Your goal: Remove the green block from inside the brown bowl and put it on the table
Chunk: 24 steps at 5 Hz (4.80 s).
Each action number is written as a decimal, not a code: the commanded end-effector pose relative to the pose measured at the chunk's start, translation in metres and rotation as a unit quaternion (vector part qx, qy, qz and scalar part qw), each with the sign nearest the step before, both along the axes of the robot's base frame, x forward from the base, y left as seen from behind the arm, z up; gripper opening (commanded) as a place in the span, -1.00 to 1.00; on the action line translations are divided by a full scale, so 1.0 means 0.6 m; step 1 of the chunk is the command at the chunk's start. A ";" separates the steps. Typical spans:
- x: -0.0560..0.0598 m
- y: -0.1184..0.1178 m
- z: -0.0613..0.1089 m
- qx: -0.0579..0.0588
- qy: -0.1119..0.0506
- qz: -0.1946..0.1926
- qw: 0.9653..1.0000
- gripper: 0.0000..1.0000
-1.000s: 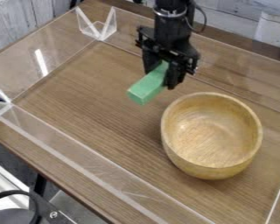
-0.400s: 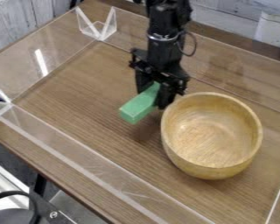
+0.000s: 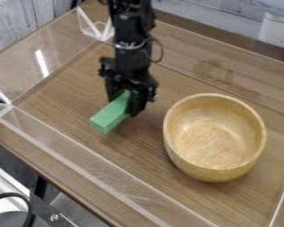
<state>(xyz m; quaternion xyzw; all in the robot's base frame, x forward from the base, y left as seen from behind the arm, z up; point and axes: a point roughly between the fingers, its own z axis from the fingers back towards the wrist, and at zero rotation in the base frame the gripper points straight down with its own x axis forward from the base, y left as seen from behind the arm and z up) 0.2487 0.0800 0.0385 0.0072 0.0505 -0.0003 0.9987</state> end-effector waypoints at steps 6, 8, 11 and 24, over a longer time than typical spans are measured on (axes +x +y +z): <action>-0.058 0.035 -0.013 -0.014 -0.017 0.008 1.000 -1.00; -0.068 0.028 -0.020 -0.024 -0.010 0.007 1.000 -1.00; -0.079 0.016 -0.023 -0.039 0.003 0.005 0.999 -1.00; -0.075 -0.007 0.011 -0.073 -0.001 0.020 0.997 -1.00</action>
